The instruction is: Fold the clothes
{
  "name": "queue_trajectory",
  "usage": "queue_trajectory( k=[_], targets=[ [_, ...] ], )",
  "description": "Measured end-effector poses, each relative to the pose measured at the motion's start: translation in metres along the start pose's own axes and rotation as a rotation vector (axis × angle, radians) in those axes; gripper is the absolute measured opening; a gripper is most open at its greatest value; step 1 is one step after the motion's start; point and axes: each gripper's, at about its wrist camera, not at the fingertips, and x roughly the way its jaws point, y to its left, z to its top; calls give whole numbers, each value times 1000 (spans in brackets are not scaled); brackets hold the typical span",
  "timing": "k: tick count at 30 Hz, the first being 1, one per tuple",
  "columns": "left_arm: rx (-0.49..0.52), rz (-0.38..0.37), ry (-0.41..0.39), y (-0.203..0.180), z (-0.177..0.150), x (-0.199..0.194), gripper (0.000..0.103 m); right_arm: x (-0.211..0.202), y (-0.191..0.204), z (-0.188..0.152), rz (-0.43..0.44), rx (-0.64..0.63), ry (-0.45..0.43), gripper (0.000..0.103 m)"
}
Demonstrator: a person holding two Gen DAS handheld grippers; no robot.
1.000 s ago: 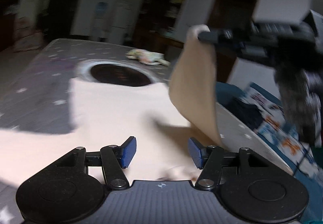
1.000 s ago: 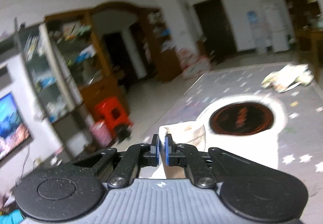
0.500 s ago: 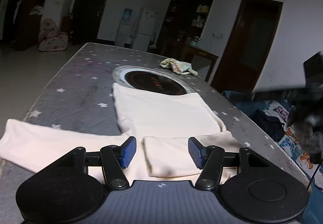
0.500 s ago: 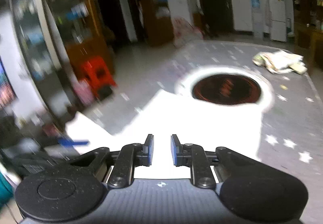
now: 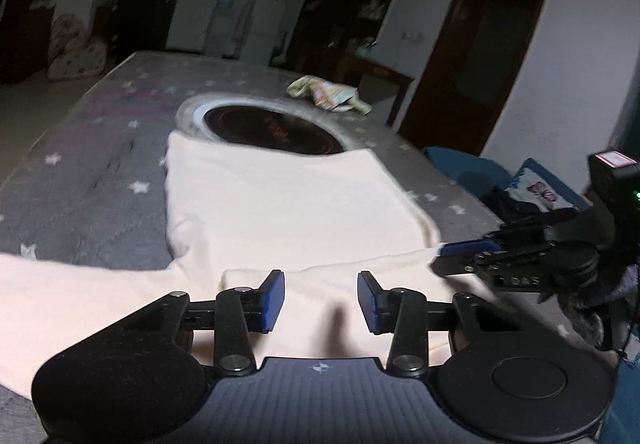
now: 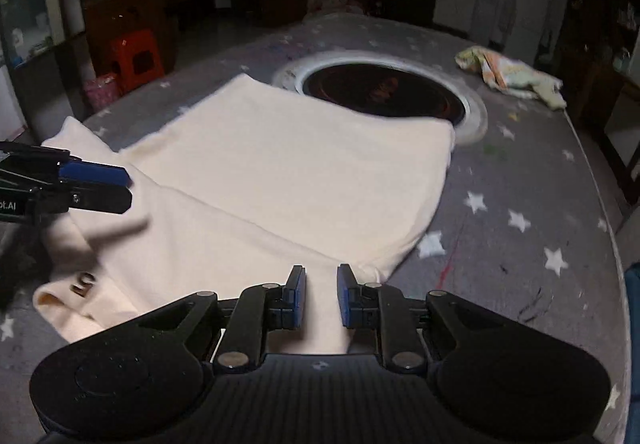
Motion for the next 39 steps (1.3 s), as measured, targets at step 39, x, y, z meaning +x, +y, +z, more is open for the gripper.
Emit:
queue_trajectory(
  k=[39],
  targets=[
    [-544, 669, -222, 152, -28, -111, 52, -14, 46, 0, 92, -55, -68, 51]
  ],
)
